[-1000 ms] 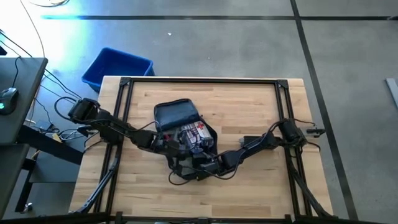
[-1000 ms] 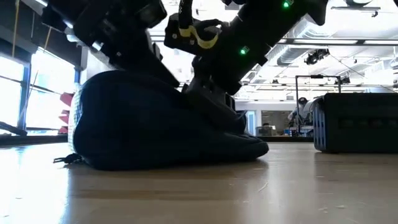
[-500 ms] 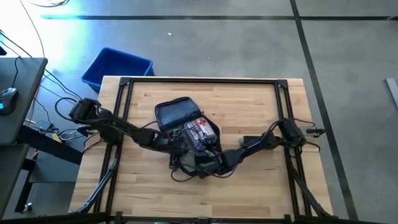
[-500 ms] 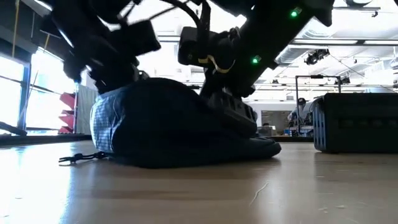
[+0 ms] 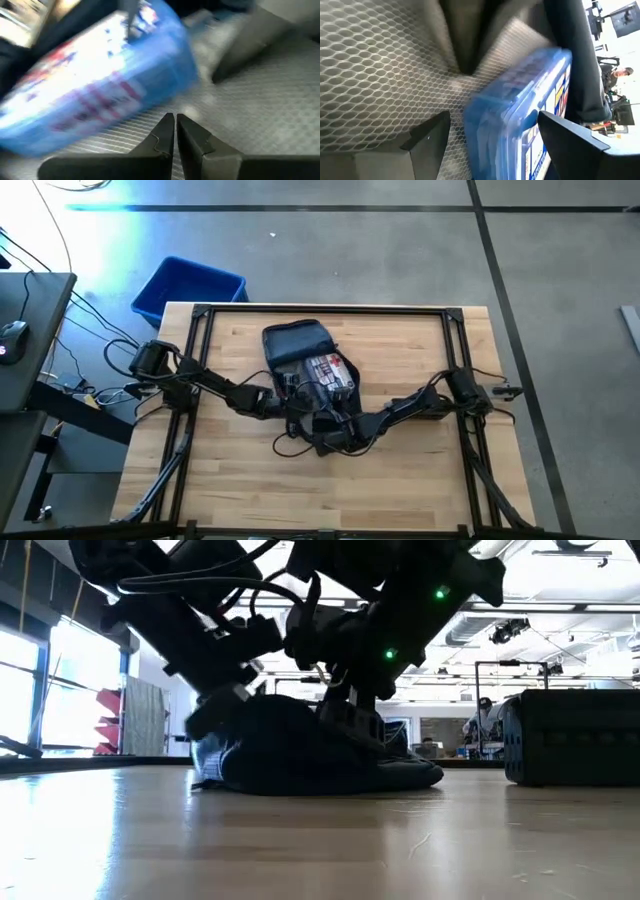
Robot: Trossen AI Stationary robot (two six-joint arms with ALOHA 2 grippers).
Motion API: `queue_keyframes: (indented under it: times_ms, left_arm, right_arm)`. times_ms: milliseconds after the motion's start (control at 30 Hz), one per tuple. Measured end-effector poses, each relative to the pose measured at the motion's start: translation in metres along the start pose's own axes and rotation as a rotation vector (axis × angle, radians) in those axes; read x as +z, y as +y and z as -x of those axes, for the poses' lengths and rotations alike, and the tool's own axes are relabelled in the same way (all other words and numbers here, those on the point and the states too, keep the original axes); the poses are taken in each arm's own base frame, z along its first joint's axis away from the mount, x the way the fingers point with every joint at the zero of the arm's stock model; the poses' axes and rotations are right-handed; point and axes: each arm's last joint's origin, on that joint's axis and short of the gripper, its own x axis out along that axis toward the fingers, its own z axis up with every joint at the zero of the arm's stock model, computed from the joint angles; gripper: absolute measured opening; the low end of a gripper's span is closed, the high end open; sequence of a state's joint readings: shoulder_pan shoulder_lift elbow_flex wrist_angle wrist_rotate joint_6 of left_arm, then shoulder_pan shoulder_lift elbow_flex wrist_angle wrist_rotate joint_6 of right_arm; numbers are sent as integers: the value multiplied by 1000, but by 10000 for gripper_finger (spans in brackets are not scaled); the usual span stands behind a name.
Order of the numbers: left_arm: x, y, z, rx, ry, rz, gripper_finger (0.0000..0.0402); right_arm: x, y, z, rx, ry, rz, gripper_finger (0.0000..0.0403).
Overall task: Unpack backpack
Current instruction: Remove the blue medicine kit from the black backpack
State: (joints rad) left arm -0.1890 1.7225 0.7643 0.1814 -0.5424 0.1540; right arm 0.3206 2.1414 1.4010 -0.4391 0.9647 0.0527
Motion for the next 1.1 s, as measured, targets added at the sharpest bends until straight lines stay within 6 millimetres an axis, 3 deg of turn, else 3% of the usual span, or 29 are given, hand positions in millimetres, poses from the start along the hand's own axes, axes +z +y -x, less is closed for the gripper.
queue_keyframes:
  times_ms: [467, 633, 1100]
  left_arm:
    - [6, -2, 3, 23, -48, -85, 0]
    - [3, 4, -2, -14, -36, -34, 0]
    - [-4, -3, 1, -76, 30, -35, 0]
  right_arm:
    - [-9, -18, -21, 20, 112, -165, 288]
    - [-10, -26, -31, 16, 139, -173, 288]
    - [-19, -63, -74, -119, 214, -277, 288]
